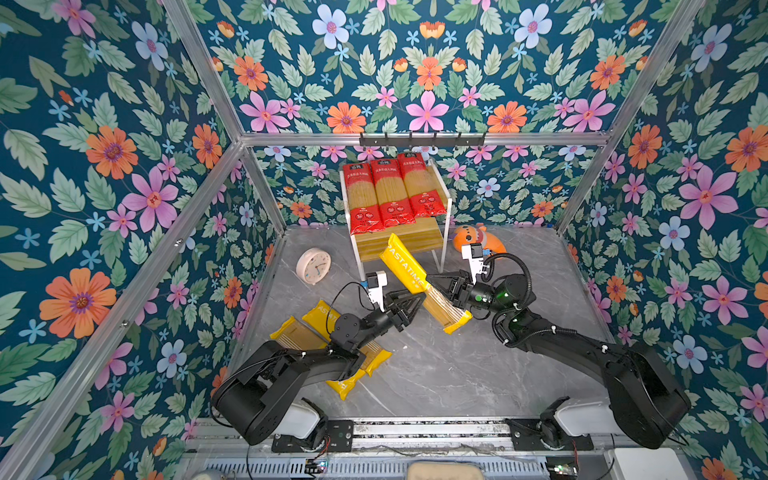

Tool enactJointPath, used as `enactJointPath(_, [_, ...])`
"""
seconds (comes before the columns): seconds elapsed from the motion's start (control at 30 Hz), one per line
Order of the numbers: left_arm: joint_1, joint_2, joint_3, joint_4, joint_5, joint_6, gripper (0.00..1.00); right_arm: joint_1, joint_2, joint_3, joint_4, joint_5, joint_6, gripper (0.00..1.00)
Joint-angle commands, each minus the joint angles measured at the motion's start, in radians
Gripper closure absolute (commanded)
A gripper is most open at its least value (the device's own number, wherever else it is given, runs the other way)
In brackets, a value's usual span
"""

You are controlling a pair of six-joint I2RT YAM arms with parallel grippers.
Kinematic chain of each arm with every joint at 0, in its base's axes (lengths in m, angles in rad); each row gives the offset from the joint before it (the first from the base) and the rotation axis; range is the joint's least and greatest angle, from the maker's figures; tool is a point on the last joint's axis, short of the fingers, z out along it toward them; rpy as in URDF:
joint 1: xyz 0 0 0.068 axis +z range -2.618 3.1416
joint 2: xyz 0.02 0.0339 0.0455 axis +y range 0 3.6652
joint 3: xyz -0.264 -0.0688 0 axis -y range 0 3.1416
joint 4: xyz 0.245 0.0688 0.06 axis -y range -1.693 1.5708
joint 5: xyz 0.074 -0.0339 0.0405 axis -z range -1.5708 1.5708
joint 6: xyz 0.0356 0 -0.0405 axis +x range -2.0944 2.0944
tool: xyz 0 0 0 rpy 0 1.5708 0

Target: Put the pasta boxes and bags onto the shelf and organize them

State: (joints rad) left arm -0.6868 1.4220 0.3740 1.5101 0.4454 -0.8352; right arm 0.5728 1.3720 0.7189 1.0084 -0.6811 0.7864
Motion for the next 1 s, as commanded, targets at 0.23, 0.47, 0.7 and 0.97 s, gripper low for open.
enactJointPath(0.23, [-0.002,-0.012,0.015,0.167,0.039,0.014,0.82,-0.004,-0.040,-0.005,-0.207,-0.043,-0.121,0.96])
enactJointPath(0.47, [0.002,-0.005,0.023,0.165,0.050,-0.002,0.96,-0.051,-0.056,-0.033,-0.235,-0.111,-0.140,0.77])
enactJointPath(0.7, [0.007,0.006,0.071,0.154,0.106,-0.017,0.99,-0.061,-0.062,0.001,-0.387,-0.184,-0.253,0.51])
enactJointPath(0.97, [0.007,0.017,0.069,0.120,0.106,-0.017,0.99,-0.065,-0.066,0.130,-0.742,-0.108,-0.525,0.48])
